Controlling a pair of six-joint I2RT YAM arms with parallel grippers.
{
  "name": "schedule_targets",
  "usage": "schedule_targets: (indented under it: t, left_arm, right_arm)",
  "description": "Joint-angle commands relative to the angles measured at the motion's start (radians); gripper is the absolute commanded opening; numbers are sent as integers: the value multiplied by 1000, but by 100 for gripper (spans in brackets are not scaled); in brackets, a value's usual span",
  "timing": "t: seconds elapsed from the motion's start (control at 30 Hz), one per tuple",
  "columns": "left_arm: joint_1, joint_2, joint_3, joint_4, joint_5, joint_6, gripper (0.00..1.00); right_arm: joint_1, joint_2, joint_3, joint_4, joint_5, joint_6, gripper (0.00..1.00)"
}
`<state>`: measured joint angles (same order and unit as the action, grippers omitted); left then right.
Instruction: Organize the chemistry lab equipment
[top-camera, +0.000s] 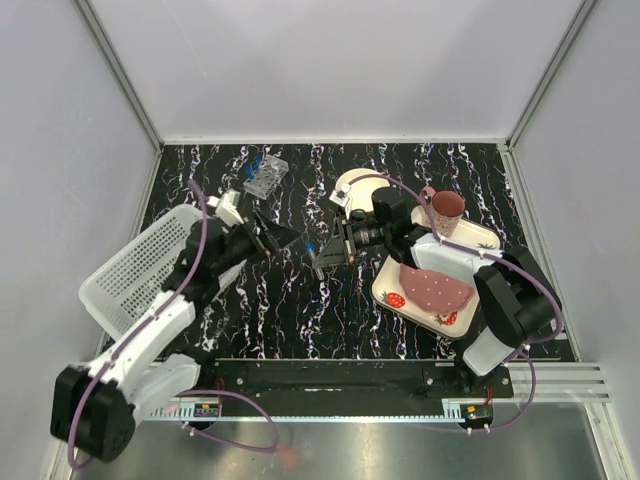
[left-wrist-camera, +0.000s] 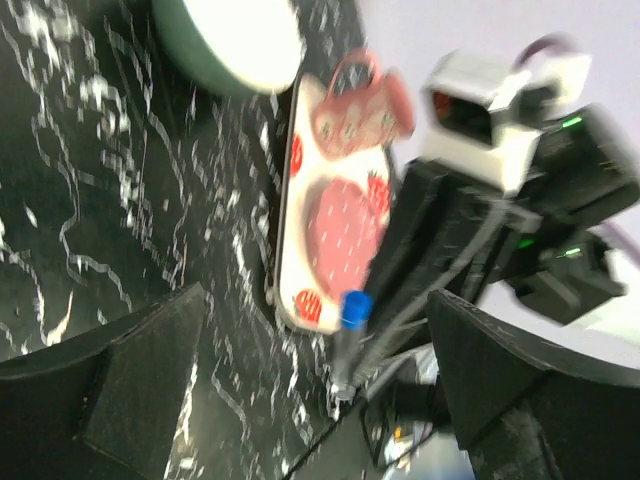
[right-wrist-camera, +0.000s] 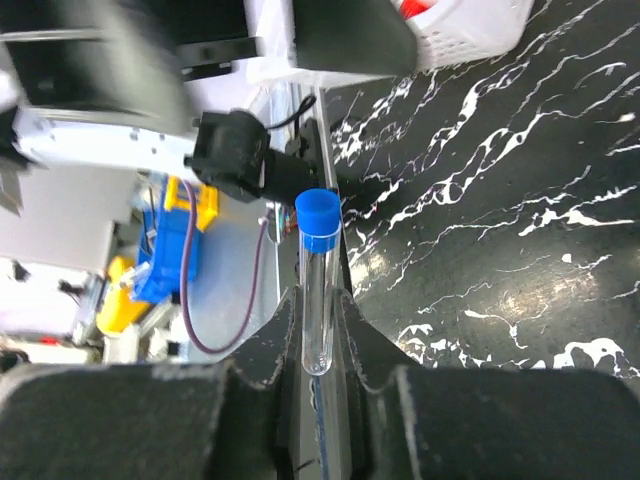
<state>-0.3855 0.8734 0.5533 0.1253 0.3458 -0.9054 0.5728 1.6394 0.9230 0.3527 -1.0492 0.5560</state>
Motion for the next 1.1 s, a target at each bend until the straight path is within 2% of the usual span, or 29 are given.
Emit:
schedule_targets:
  t: [0.0,0.33,0.7,0.87,1.0,1.07]
  left_arm:
    - [13,139,74,-93,277,34,91]
    - [11,208,132,-72,392,51,70]
    - [-27,253,161,-124,420,103,58]
    - [-49,291,198,-159,424,117,44]
    - [-53,297,200,-159,433,126,27]
    - [-53,300,197,-161,444,131,23]
  right_arm:
    - [48,-65,63,-116,-18,-192,10]
    - [65,-44,88,-192,-14,-258,10]
    - [73,-27,102,-216,-21,-278,10]
    - [81,-24,105,-230,-21,-289,10]
    - [84,-24,108,-233,-21,-297,10]
    - [82,-21,109,-245,-21,-304,10]
